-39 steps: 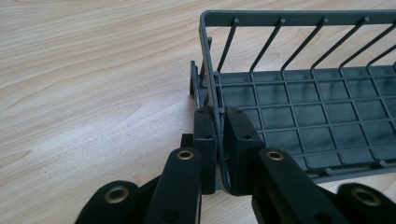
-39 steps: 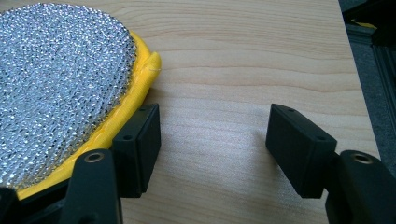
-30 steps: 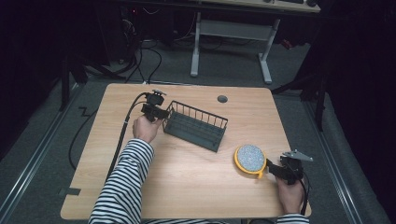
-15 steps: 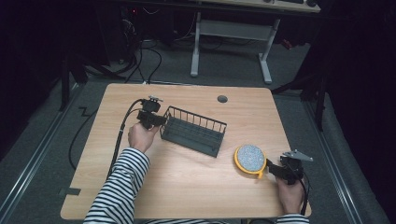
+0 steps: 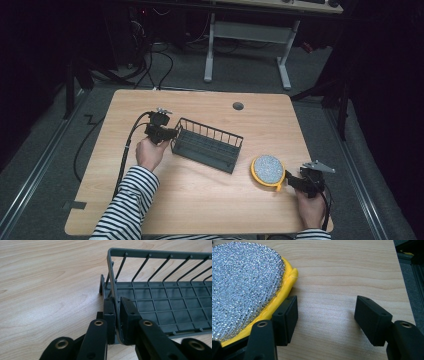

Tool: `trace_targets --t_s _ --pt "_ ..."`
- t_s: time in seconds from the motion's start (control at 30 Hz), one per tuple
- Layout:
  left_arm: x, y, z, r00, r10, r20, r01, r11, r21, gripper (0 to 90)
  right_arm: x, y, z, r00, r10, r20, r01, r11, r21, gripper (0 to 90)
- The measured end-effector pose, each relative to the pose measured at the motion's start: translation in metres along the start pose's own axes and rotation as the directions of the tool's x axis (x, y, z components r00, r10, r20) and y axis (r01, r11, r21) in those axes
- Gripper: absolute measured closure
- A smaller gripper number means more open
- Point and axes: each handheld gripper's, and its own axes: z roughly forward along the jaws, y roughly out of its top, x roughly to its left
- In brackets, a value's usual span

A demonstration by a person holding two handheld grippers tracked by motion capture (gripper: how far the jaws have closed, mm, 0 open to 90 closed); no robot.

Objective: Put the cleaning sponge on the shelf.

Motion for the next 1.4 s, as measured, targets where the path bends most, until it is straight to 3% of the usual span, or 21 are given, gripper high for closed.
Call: trace_targets --t_s 0.3,0.53,0.73,0.87,0.97,1.13,1.2,1.23,1.3,1.4 --pt "-0.001 -0.003 -0.001 1.0 -0.006 -0.001 0.006 1.0 -0.004 82.5 0.0 0.0 0.0 1.0 0.009 0.001 -0.009 1.0 0.003 35.9" --pt "-0.003 -0.002 0.001 0.9999 -0.013 0.01 0.013 0.9999 -0.003 75.3 0.0 0.0 0.0 1.0 0.009 0.001 -0.009 1.0 0.003 35.9" --pt "-0.002 -0.002 -0.001 0.9996 -0.027 -0.002 0.027 0.9995 -0.017 56.1 0.0 0.0 0.0 1.0 0.01 0.001 -0.01 1.0 0.002 35.8" --pt "-0.001 -0.001 -0.008 0.9994 -0.032 -0.015 0.031 0.9979 -0.056 48.1 0.0 0.0 0.0 1.0 0.01 0.0 -0.01 1.0 0.001 35.8" --pt "-0.001 -0.002 -0.02 0.9999 -0.01 -0.011 0.008 0.9934 -0.114 44.3 0.0 0.0 0.0 0.9999 0.011 0.0 -0.011 1.0 0.002 35.8" --pt "0.004 -0.015 -0.033 0.9992 -0.036 0.017 0.038 0.9844 -0.172 42.9 0.0 0.0 0.0 1.0 0.008 0.001 -0.008 1.0 0.003 35.9" --pt "0.009 -0.028 -0.043 0.9978 -0.06 0.026 0.064 0.9752 -0.212 42.9 0.0 0.0 0.0 1.0 0.008 0.002 -0.008 1.0 0.003 36.0" --pt "0.009 -0.028 -0.043 0.9978 -0.06 0.026 0.064 0.9752 -0.212 43.2 0.0 0.0 0.0 1.0 0.008 0.002 -0.008 1.0 0.004 36.0" --pt "0.013 -0.039 -0.051 0.998 -0.064 0.005 0.063 0.9691 -0.239 43.6 0.0 0.0 0.0 1.0 0.007 0.004 -0.007 1.0 0.004 36.1" --pt "0.017 -0.051 -0.059 0.9974 -0.07 -0.017 0.064 0.9659 -0.251 43.9 0.001 0.0 0.0 1.0 0.005 0.006 -0.005 1.0 0.005 35.9"
